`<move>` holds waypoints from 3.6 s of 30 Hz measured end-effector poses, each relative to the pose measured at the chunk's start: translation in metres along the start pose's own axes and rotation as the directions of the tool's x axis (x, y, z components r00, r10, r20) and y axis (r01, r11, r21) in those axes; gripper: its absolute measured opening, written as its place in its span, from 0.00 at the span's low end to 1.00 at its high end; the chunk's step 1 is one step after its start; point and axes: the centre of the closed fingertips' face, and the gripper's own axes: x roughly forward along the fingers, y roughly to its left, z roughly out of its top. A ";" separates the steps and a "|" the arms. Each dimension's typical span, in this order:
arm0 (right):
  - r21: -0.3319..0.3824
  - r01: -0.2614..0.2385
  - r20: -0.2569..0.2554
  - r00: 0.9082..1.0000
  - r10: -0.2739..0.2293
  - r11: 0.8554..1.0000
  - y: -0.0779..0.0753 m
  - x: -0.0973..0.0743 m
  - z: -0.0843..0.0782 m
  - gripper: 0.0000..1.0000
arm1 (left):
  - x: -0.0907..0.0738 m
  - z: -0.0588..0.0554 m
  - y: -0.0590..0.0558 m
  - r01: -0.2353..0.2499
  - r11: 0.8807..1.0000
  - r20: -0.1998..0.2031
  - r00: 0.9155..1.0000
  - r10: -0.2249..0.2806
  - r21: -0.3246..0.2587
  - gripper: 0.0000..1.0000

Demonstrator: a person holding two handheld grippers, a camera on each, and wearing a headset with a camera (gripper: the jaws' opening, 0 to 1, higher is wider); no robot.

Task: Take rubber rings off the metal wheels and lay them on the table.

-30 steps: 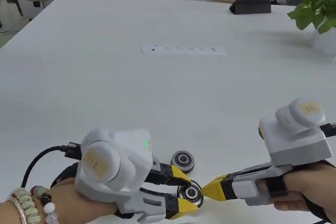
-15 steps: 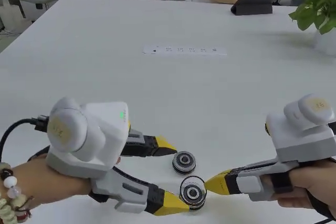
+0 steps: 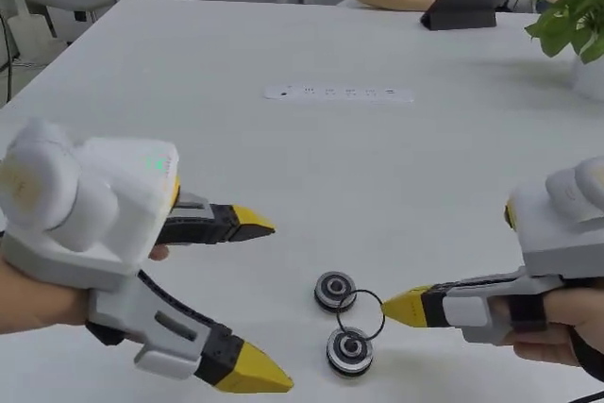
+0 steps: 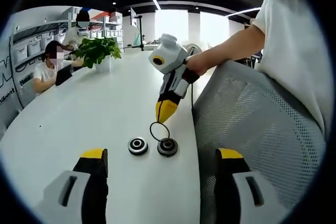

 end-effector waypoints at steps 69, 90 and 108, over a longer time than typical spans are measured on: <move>-0.218 0.006 0.087 0.996 0.013 0.976 0.049 0.003 0.071 0.00 | -0.045 -0.030 -0.022 -0.218 0.927 0.130 0.955 0.267 -0.304 0.97; -0.345 -0.020 -0.242 0.968 -0.068 0.939 0.042 0.072 0.005 0.00 | -0.046 -0.029 -0.021 -0.219 0.920 0.141 0.951 0.276 -0.325 0.95; -0.290 0.036 -0.242 0.964 -0.110 0.956 0.022 0.075 -0.009 0.00 | -0.045 -0.031 -0.023 -0.213 0.918 0.132 0.954 0.270 -0.335 0.94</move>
